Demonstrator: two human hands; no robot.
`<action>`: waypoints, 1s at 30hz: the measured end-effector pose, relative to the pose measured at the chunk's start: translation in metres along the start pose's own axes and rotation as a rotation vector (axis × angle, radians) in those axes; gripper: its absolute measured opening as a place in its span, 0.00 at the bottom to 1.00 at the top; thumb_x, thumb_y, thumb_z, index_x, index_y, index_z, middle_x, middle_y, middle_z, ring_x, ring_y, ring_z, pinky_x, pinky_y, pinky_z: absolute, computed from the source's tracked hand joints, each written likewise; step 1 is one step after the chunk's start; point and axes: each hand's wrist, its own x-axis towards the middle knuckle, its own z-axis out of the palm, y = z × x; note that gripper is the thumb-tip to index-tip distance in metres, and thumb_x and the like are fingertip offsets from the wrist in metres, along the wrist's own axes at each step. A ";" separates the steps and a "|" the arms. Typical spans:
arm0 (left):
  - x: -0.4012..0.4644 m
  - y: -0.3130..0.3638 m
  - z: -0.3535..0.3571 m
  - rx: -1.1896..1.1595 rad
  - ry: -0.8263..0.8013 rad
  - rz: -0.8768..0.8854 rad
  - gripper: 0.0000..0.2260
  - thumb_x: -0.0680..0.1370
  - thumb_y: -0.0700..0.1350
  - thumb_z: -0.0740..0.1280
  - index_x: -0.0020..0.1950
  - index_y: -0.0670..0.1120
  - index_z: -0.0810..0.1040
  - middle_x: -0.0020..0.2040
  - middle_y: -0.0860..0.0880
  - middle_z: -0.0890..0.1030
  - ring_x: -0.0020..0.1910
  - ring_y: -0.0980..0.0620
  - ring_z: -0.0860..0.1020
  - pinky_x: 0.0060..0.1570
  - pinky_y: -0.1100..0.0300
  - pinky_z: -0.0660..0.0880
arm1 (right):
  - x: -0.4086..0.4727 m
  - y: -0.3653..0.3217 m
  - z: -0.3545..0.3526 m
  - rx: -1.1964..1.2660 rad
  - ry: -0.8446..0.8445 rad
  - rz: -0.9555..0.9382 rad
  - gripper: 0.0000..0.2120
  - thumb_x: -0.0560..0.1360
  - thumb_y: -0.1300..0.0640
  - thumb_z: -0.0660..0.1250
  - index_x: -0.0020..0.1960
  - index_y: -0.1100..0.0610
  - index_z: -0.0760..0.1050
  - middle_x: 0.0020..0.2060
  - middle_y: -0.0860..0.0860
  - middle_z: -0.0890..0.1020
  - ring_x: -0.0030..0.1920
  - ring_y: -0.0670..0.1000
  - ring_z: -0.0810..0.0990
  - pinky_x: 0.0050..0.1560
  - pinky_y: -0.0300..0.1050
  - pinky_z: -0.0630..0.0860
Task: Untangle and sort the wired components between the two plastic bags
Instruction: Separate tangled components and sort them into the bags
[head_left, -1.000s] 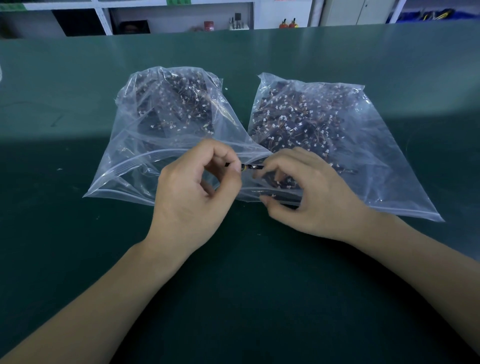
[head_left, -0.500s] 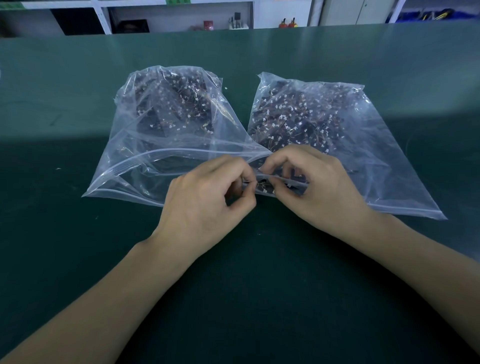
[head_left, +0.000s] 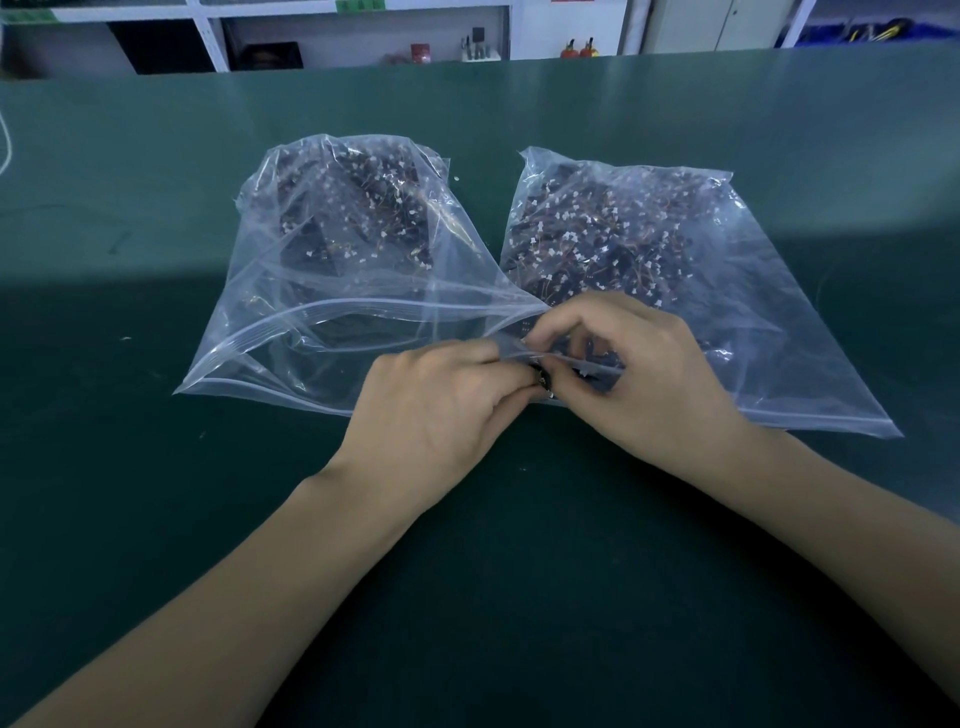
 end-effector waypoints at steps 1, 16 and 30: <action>0.000 0.001 0.001 0.002 -0.020 -0.002 0.09 0.82 0.55 0.69 0.53 0.56 0.88 0.44 0.56 0.84 0.43 0.48 0.85 0.31 0.58 0.71 | 0.000 0.000 0.000 -0.002 -0.002 0.002 0.14 0.73 0.69 0.75 0.54 0.55 0.83 0.46 0.43 0.81 0.44 0.47 0.79 0.47 0.41 0.77; 0.003 -0.005 0.001 0.035 0.205 0.078 0.05 0.82 0.47 0.75 0.47 0.53 0.88 0.40 0.56 0.84 0.38 0.51 0.83 0.27 0.55 0.75 | 0.000 0.004 0.002 0.027 0.025 0.009 0.10 0.75 0.67 0.75 0.53 0.56 0.83 0.46 0.46 0.84 0.44 0.51 0.81 0.46 0.48 0.78; 0.000 0.007 -0.003 -0.049 -0.025 0.022 0.11 0.84 0.49 0.63 0.52 0.51 0.85 0.50 0.58 0.87 0.37 0.47 0.83 0.29 0.56 0.73 | 0.001 0.003 0.003 0.020 -0.003 0.043 0.08 0.77 0.64 0.75 0.54 0.55 0.83 0.46 0.39 0.80 0.44 0.44 0.79 0.48 0.35 0.72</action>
